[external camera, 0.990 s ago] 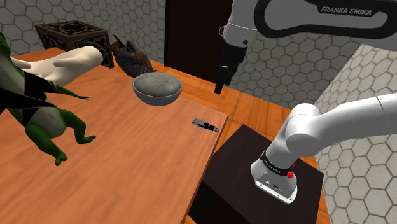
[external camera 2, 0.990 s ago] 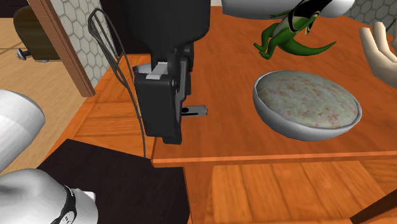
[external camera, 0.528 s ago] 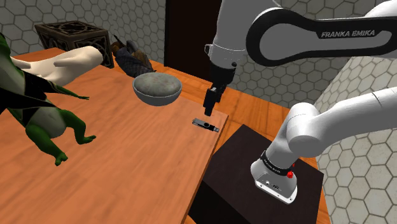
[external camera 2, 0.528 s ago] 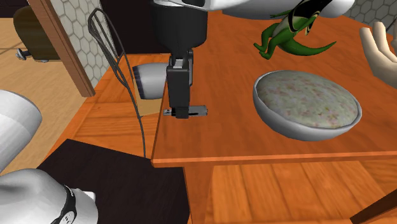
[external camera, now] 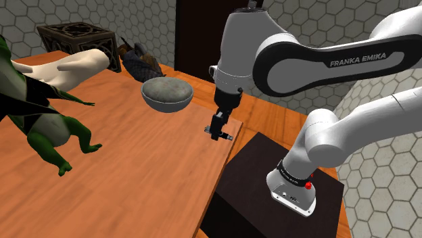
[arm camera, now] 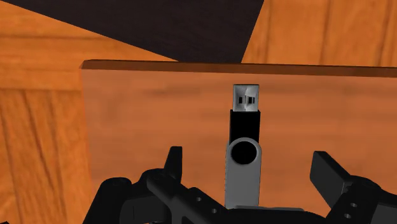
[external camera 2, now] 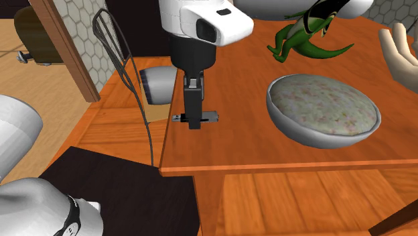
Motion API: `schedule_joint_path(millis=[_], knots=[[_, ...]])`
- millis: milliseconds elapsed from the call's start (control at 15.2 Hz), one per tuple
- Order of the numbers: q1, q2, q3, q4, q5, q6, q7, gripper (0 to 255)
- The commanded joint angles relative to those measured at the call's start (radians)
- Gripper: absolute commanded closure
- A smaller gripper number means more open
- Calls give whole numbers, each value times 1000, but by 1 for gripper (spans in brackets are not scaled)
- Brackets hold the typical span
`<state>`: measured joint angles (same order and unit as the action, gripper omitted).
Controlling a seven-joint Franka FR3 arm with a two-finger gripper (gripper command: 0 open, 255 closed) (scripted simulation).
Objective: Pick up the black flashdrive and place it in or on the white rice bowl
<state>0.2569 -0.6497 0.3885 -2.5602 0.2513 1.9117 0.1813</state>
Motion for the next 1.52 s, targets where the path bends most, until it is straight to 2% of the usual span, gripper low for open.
schedule_joint_path(millis=[0, 528, 594, 1122, 1452], knots=[[2, 4, 6, -23, 5, 28, -1, 0], [2, 7, 8, -29, 6, 36, -1, 0], [2, 7, 8, -29, 6, 36, -1, 255], [3, 7, 9, -34, 8, 41, -1, 255], [1, -7, -6, 15, -3, -22, 1, 255]])
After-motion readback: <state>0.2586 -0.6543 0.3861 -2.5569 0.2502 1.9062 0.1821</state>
